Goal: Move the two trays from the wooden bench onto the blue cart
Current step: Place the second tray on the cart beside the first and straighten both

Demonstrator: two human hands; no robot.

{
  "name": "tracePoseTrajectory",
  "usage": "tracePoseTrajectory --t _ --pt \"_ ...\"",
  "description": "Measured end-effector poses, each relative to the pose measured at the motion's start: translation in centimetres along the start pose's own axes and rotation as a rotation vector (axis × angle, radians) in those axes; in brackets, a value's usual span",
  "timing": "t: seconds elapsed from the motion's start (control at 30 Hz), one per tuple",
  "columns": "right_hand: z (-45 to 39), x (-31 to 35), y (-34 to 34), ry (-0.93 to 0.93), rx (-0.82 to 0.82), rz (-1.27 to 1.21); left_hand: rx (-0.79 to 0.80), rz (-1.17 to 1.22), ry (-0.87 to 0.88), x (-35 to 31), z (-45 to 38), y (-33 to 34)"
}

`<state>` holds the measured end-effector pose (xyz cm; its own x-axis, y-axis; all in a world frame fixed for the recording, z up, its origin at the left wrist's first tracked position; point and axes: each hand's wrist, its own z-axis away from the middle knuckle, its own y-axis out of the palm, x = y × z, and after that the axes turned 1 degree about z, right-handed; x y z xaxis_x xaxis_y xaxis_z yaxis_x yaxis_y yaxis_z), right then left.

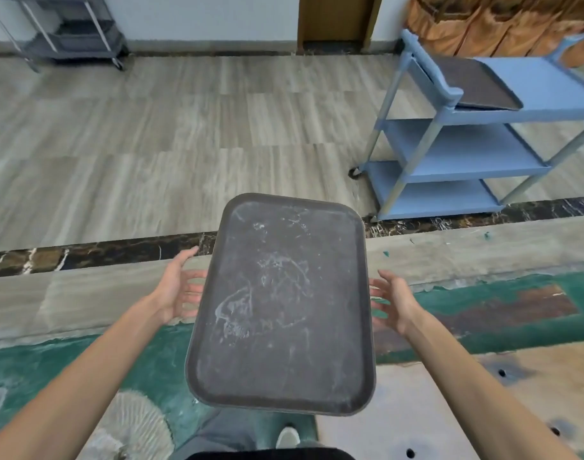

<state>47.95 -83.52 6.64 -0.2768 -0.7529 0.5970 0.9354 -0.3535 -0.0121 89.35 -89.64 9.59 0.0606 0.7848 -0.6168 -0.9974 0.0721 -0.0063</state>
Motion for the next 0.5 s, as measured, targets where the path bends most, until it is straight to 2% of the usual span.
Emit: tracePoseTrajectory --t 0.23,0.5 --pt "-4.4 6.3 2.3 0.026 -0.163 -0.14 0.057 -0.119 0.004 -11.4 -9.6 2.4" --pt "-4.6 10.1 -1.7 0.023 -0.321 -0.374 0.233 -0.322 0.003 -23.0 -15.8 10.8"
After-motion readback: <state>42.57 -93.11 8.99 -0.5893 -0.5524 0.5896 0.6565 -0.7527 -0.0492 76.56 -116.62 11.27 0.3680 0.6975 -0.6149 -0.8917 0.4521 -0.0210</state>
